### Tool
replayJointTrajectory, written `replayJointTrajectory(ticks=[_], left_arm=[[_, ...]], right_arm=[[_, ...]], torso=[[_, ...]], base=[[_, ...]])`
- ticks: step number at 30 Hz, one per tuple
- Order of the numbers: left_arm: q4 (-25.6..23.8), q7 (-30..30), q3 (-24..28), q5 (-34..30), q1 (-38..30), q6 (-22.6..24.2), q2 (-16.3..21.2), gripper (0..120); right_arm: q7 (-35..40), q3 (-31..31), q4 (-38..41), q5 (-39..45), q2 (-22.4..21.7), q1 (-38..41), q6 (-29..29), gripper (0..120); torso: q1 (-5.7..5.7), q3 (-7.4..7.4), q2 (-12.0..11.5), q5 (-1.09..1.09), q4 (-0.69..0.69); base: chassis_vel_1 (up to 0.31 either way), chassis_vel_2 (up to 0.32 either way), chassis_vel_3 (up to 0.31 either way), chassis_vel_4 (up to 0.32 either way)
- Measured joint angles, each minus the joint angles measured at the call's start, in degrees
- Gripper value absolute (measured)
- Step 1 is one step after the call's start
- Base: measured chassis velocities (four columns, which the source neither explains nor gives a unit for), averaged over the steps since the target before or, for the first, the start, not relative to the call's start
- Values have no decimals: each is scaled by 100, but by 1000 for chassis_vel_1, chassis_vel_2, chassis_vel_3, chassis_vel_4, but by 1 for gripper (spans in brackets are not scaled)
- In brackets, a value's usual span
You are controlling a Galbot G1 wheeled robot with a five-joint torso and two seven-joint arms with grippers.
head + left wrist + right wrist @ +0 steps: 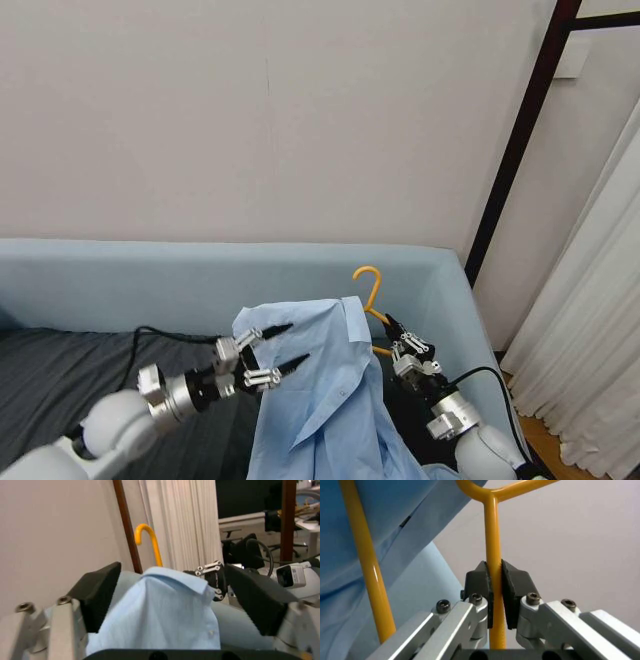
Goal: Pick up the clothes from the sofa and hang them on the clothes hanger.
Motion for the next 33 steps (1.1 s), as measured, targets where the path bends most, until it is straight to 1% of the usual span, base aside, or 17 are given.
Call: replayJointTrajectory(ticks=[1, 2, 4, 6, 7, 8, 10, 12, 14, 17, 18, 22, 23, 26, 27, 32, 33], left_arm=[[111, 94, 134, -114, -307, 113, 180, 93], [111, 94, 134, -114, -307, 113, 180, 93], [355, 376, 270, -241, -697, 285, 460, 100], [665, 797, 414, -340, -1002, 460, 713, 106], [665, 797, 414, -340, -1002, 460, 713, 106], [804, 1000, 534, -357, -1181, 551, 765, 108], [1056, 1323, 845, -382, -1576, 707, 789, 111], [1235, 1610, 1112, -381, -1878, 876, 736, 113], [1294, 1703, 1230, -369, -2000, 929, 708, 114], [1477, 2073, 1777, -153, -2539, 1171, 524, 114], [1477, 2073, 1777, -153, -2539, 1171, 524, 114], [1663, 2172, 2638, 240, -3267, 1318, 203, 111], [1663, 2172, 2638, 240, -3267, 1318, 203, 111], [1813, 2226, 3047, 584, -3658, 1491, -63, 104], [1813, 2226, 3047, 584, -3658, 1491, -63, 104], [1989, 2452, 3258, 978, -3938, 1755, -348, 91], [2071, 2552, 3313, 1049, -4026, 1840, -454, 86]], right_arm=[[-13, 10, 0, -115, -16, -3, 50, 5], [-13, 10, 0, -115, -16, -3, 50, 5], [-56, 1, 7, -278, -24, 4, 115, 5], [-98, -51, 26, -447, 32, 52, 194, 5], [-98, -51, 26, -447, 32, 52, 194, 5], [-113, -57, 53, -522, 52, 56, 234, 5], [-147, -70, 138, -620, 74, 39, 280, 5], [-158, -130, 225, -636, 74, -6, 280, 5], [-163, -151, 258, -647, 76, -26, 280, 5], [-188, -207, 396, -696, 112, -121, 259, 5], [-188, -207, 396, -696, 112, -121, 259, 5], [-233, -226, 438, -785, 157, -169, 227, 5], [-233, -226, 438, -785, 157, -169, 227, 5], [-257, -168, 436, -828, 163, -176, 227, 5], [-257, -168, 436, -828, 163, -176, 227, 5], [-277, -31, 434, -935, 129, -216, 233, 5], [-282, 45, 434, -977, 101, -245, 233, 5]], torso=[[0, 0, 0, 0, -1], [0, 0, 0, 0, -1], [0, 0, 0, -1, -4], [0, 1, 0, 1, 2], [0, 1, 0, 1, 2], [0, 0, 0, 0, 6], [1, 0, 0, -1, 4], [1, 0, 0, -2, 0], [0, 0, 0, -2, -1], [0, 0, 0, 0, 0], [0, 0, 0, 0, 0], [1, 0, 0, 0, 0], [1, 0, 0, 0, 0], [1, 1, 0, 1, -1], [1, 1, 0, 1, -1], [0, 0, 0, 2, 0], [1, 1, 0, 1, 0]], base=[[0, 0, 0, 0], [0, 0, 0, 0], [0, 0, 0, 0], [0, 0, 0, 0], [0, 0, 0, 0], [0, 0, 0, 0], [0, 0, 0, 0], [0, 0, 0, 0], [0, 0, 0, 0], [0, 0, 0, 0], [0, 0, 0, 0], [0, 0, 0, 0], [0, 0, 0, 0], [0, 0, 0, 0], [0, 0, 0, 0], [0, 0, 0, 0], [0, 0, 0, 0]])
